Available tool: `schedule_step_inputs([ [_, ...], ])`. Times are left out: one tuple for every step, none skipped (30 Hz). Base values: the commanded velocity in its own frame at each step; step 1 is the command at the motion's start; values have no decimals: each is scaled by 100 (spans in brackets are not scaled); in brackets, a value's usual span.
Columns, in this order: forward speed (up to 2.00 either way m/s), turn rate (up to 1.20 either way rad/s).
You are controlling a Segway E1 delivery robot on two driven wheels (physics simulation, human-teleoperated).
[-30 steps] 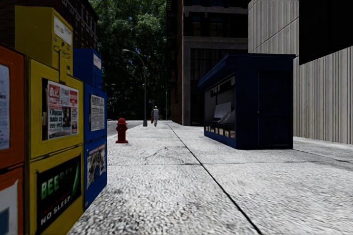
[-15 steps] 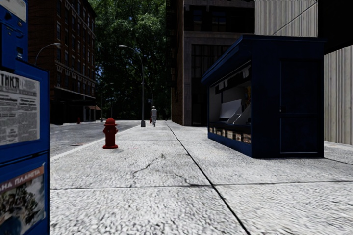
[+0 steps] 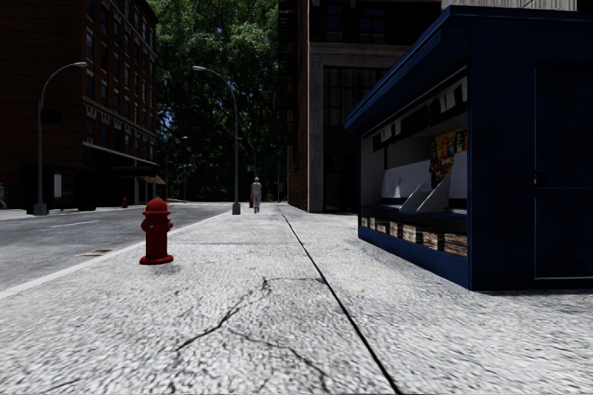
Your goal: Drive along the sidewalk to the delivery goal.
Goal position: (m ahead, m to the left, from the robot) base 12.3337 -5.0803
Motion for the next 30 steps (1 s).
schedule_step_inputs([
  [200, 0],
  [200, 0],
  [200, 0],
  [200, 0],
  [200, 0],
  [200, 0],
  [200, 0],
  [200, 0],
  [200, 0],
  [200, 0],
  [200, 0],
  [200, 0],
  [200, 0],
  [200, 0],
  [200, 0],
  [200, 0],
  [200, 0],
  [200, 0],
  [200, 0],
  [200, 0],
  [200, 0],
  [200, 0],
  [200, 0],
  [200, 0],
  [200, 0],
  [200, 0],
  [200, 0],
  [200, 0],
  [200, 0],
  [200, 0],
])
